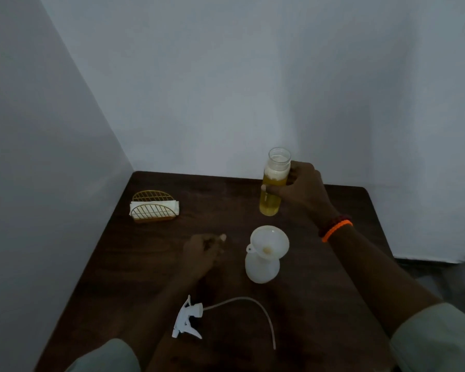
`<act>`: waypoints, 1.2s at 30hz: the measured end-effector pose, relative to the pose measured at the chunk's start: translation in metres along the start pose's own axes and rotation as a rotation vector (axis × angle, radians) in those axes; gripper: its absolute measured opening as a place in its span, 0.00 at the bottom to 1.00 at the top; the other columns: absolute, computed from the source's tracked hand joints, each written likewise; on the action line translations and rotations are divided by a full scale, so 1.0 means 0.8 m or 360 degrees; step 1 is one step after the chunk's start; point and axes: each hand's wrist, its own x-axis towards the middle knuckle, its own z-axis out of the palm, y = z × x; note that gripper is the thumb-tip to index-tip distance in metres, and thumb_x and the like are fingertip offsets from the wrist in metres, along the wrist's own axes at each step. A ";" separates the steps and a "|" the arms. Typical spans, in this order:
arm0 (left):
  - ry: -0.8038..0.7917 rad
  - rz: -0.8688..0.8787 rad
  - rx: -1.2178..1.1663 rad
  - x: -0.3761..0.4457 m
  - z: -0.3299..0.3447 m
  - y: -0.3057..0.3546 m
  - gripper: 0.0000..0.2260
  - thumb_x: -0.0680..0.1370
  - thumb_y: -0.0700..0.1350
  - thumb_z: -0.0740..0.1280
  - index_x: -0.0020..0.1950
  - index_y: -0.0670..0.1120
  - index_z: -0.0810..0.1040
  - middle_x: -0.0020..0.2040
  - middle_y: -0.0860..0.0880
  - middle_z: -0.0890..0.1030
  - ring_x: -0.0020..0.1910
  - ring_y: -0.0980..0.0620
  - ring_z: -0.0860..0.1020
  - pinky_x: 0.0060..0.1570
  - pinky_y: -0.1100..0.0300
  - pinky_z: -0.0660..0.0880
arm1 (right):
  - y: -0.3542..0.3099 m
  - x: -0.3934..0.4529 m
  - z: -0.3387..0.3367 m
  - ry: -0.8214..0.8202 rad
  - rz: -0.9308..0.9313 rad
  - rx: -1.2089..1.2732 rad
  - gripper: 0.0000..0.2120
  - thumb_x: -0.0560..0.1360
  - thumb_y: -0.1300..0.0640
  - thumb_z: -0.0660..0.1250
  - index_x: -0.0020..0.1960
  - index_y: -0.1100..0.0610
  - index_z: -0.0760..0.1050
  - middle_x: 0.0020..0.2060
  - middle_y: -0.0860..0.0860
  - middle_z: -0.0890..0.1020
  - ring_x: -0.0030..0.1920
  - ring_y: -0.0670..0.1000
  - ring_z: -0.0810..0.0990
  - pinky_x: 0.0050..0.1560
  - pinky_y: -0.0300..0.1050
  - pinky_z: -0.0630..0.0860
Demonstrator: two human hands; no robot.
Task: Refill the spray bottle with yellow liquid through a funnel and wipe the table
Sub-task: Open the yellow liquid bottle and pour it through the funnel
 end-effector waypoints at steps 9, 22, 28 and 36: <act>-0.0493 0.0093 -0.0562 -0.042 0.017 0.075 0.14 0.80 0.54 0.65 0.53 0.44 0.82 0.42 0.43 0.85 0.35 0.49 0.82 0.33 0.60 0.79 | 0.031 -0.045 -0.051 0.0041 0.0073 -0.0112 0.20 0.63 0.54 0.82 0.53 0.57 0.82 0.46 0.49 0.86 0.48 0.45 0.85 0.52 0.48 0.83; -0.0511 0.0253 -0.0505 -0.028 0.024 0.066 0.08 0.81 0.44 0.65 0.56 0.44 0.82 0.42 0.44 0.85 0.38 0.50 0.84 0.41 0.57 0.82 | 0.053 -0.098 -0.042 -0.0085 -0.0009 -0.0356 0.28 0.64 0.56 0.82 0.63 0.53 0.78 0.55 0.48 0.84 0.54 0.42 0.80 0.54 0.31 0.74; -0.0500 0.0260 -0.0515 -0.026 0.024 0.064 0.09 0.81 0.44 0.65 0.57 0.43 0.82 0.42 0.45 0.85 0.38 0.51 0.83 0.40 0.58 0.82 | 0.062 -0.105 -0.039 -0.0102 -0.0122 -0.0632 0.30 0.67 0.54 0.79 0.67 0.53 0.74 0.58 0.53 0.82 0.57 0.52 0.81 0.57 0.56 0.80; -0.0497 0.0260 -0.0549 -0.026 0.024 0.062 0.08 0.81 0.44 0.65 0.56 0.43 0.82 0.40 0.45 0.85 0.37 0.50 0.83 0.41 0.56 0.81 | 0.066 -0.112 -0.037 -0.0157 -0.0200 -0.0920 0.34 0.68 0.54 0.77 0.71 0.50 0.70 0.62 0.53 0.79 0.60 0.54 0.78 0.62 0.58 0.74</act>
